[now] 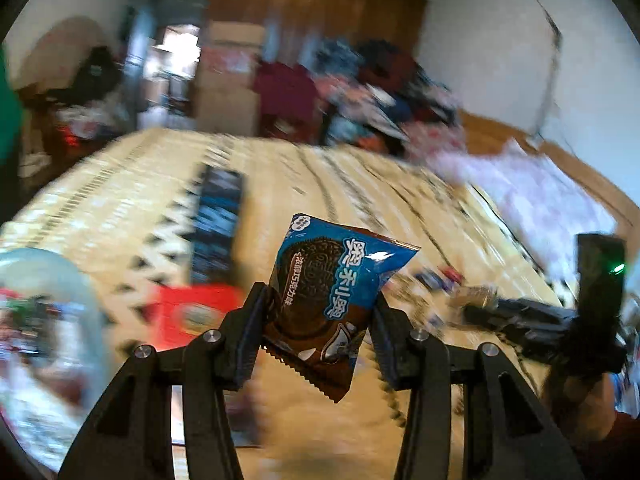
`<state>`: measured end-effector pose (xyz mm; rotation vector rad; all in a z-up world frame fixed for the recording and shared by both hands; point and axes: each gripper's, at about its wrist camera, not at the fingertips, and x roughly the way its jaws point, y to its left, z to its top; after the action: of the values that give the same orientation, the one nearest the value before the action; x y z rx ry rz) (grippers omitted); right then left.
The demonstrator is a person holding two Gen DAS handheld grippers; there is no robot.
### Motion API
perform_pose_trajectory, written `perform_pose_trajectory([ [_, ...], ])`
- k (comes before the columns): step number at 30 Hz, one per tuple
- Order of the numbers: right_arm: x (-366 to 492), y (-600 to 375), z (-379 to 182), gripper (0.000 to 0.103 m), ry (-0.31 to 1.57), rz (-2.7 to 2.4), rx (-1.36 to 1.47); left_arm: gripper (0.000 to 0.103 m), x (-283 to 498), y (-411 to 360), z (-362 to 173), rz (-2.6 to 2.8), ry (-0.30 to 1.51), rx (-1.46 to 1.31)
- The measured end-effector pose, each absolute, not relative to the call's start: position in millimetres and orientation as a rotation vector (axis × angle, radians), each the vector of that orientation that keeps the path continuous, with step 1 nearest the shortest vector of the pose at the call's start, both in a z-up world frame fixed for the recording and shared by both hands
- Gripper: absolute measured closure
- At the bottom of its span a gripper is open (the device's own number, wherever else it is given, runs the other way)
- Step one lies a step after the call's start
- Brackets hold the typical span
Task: Organize snacks
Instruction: 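Carry blue packet in left tool while right tool carries silver packet to the bowl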
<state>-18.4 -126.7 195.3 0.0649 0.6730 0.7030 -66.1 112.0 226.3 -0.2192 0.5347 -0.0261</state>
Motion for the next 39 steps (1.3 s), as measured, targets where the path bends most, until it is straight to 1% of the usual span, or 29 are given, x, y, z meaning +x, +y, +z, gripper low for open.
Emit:
perform_pose_trajectory([
  [3, -17, -95, 237, 0.063, 0.588, 0.790, 0.057, 0.053, -89, 156, 246, 0.104, 0.489, -0.239],
  [5, -14, -68, 261, 0.069, 0.546, 0.855, 0.047, 0.053, -104, 185, 254, 0.164, 0.473, -0.268],
  [6, -15, -56, 269, 0.071, 0.528, 0.865, 0.019, 0.053, -110, 197, 256, 0.207, 0.475, -0.266],
  [7, -13, -40, 277, 0.071, 0.508, 0.862, -0.034, 0.053, -116, 207, 256, 0.248, 0.476, -0.263],
  [8, -10, -33, 277, 0.071, 0.525, 0.873, -0.054, 0.053, -124, 218, 255, 0.266, 0.479, -0.277],
  [10, 5, -23, 272, 0.067, 0.603, 0.889, -0.045, 0.053, -139, 234, 251, 0.278, 0.492, -0.293],
  [11, 9, -23, 265, 0.062, 0.634, 0.891, -0.057, 0.053, -146, 237, 247, 0.291, 0.494, -0.273],
  [12, 13, -22, 251, 0.047, 0.689, 0.895, -0.082, 0.053, -149, 239, 243, 0.295, 0.505, -0.266],
  [13, 16, -25, 232, 0.038, 0.744, 0.876, -0.102, 0.053, -151, 240, 239, 0.296, 0.517, -0.268],
  [14, 16, -29, 210, 0.037, 0.790, 0.842, -0.105, 0.053, -151, 243, 233, 0.298, 0.537, -0.283],
  [16, 24, -38, 156, 0.039, 0.945, 0.764, -0.044, 0.053, -155, 245, 224, 0.297, 0.546, -0.299],
  [17, 24, -45, 127, 0.040, 1.027, 0.720, 0.030, 0.053, -154, 247, 220, 0.300, 0.552, -0.308],
  [18, 21, -48, 103, 0.044, 1.079, 0.697, 0.100, 0.053, -153, 247, 217, 0.301, 0.555, -0.319],
  [19, 15, -46, 86, 0.048, 1.102, 0.686, 0.136, 0.053, -152, 248, 216, 0.301, 0.556, -0.329],
  [23, -10, -12, 48, 0.047, 1.103, 0.619, 0.155, 0.053, -154, 245, 218, 0.291, 0.547, -0.337],
  [29, 1, 12, 24, 0.047, 1.099, 0.483, 0.103, 0.053, -158, 245, 213, 0.276, 0.567, -0.328],
  [30, 3, 13, 21, 0.050, 1.104, 0.474, 0.089, 0.053, -158, 246, 212, 0.277, 0.570, -0.329],
  [31, 4, 13, 20, 0.059, 1.111, 0.469, 0.075, 0.053, -159, 247, 211, 0.276, 0.572, -0.331],
  [33, 3, 9, 21, 0.061, 1.105, 0.465, 0.055, 0.053, -160, 248, 210, 0.274, 0.571, -0.335],
  [35, 0, -5, 28, 0.062, 1.104, 0.491, 0.102, 0.053, -162, 249, 210, 0.271, 0.566, -0.334],
  [39, -11, -36, 79, 0.062, 0.979, 0.650, 0.274, 0.053, -165, 250, 212, 0.272, 0.551, -0.341],
])
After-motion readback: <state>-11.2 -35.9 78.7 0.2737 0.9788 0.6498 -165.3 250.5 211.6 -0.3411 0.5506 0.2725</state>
